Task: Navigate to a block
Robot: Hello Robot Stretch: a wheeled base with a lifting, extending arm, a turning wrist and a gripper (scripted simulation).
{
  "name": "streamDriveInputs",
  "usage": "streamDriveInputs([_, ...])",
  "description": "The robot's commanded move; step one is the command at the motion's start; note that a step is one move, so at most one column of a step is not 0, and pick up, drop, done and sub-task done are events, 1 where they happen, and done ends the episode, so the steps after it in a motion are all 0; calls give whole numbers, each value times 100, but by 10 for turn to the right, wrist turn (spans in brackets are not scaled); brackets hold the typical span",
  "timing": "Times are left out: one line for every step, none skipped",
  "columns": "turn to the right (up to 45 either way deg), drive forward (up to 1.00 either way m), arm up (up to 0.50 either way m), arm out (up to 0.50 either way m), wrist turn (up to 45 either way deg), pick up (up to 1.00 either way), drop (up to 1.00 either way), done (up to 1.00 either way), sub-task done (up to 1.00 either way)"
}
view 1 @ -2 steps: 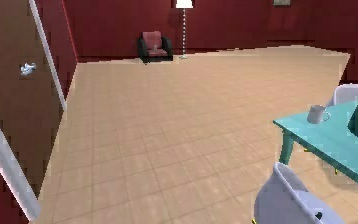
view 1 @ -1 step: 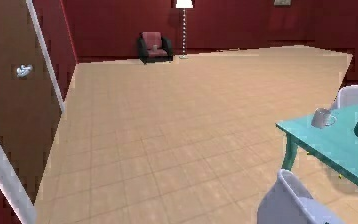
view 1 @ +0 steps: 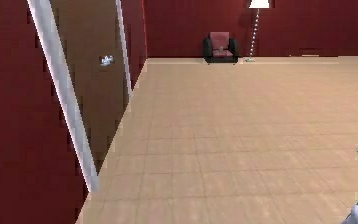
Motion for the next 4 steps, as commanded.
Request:
streamDriveInputs([0, 80, 0, 0, 0, 0, 0, 0, 0])
streamDriveInputs([90, 0, 0, 0, 0, 0, 0, 0, 0])
streamDriveInputs([0, 100, 0, 0, 0, 0, 0, 0, 0])
streamDriveInputs([0, 100, 0, 0, 0, 0, 0, 0, 0])
